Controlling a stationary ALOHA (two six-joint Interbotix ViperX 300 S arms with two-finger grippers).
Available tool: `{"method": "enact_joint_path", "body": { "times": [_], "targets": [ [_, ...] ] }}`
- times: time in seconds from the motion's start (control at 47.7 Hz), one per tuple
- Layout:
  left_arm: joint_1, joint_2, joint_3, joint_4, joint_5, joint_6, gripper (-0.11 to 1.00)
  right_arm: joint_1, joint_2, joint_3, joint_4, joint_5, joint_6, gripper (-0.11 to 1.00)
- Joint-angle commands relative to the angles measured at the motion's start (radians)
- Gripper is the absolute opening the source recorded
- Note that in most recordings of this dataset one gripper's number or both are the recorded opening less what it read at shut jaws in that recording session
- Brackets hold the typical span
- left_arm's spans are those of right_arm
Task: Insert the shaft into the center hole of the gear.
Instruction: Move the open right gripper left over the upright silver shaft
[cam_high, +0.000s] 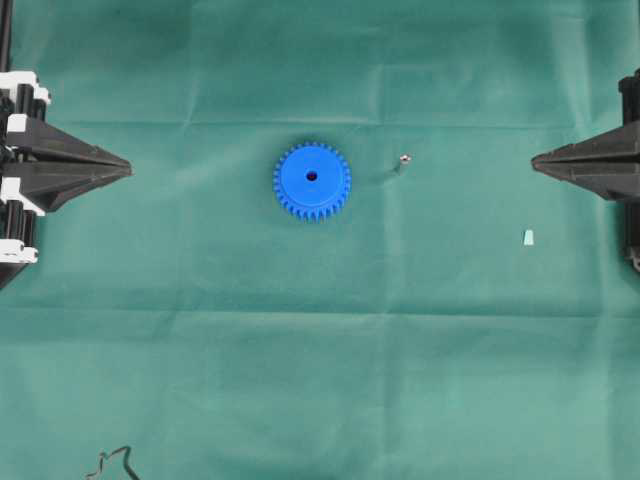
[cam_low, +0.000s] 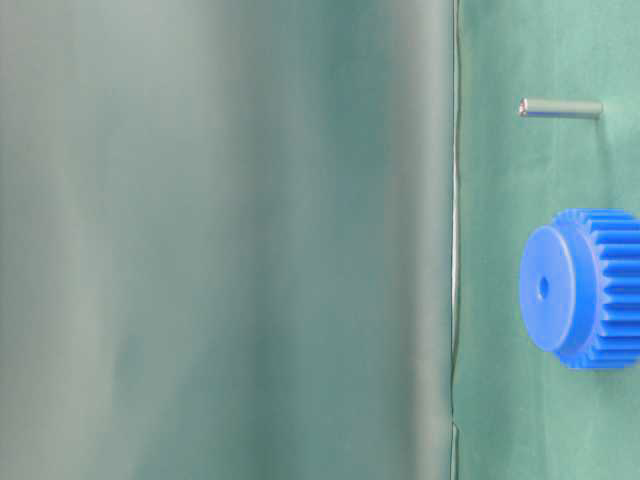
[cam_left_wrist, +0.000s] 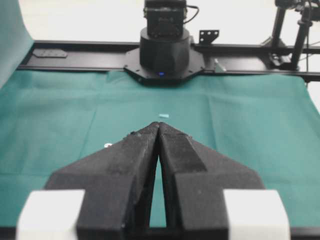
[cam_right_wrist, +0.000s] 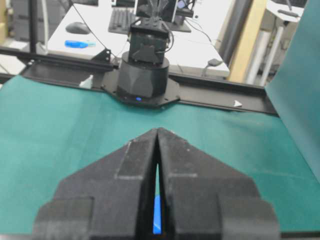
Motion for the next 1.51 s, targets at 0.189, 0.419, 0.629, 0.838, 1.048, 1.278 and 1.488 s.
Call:
{"method": "enact_joint_path", "body": {
  "times": [0.189,0.419,0.629,0.838,1.048,1.278,1.488],
  "targets": [
    [-0.009,0.009,-0.043,0.011,0.029,-0.028,0.0,0.0,0.012,-0.031,0.011,0.091,0.011,0.03],
    [-0.009,0.009,-0.049,0.012,0.029,-0.028,0.0,-0.072,0.046,-0.074,0.029,0.138,0.014,0.03],
    [-0.009,0.011,-0.051,0.012,0.029,-0.028,0.0,-0.143,0.164,-0.126,0.029,0.161,0.021,0.03],
    [-0.009,0.011,-0.049,0.012,0.029,-0.028,0.0,-0.187,0.33,-0.167,0.032,0.158,0.023,0.31],
    [-0.009,0.012,-0.049,0.012,0.029,-0.028,0.0,-0.204,0.545,-0.212,0.034,0.156,0.02,0.9],
    [-0.009,0.014,-0.049,0.012,0.031,-0.028,0.0,-0.229,0.719,-0.225,0.034,0.104,0.021,0.88],
    [-0.011,0.015,-0.048,0.012,0.038,-0.028,0.0,-0.245,0.827,-0.227,0.037,0.032,0.021,0.87]
  ]
}}
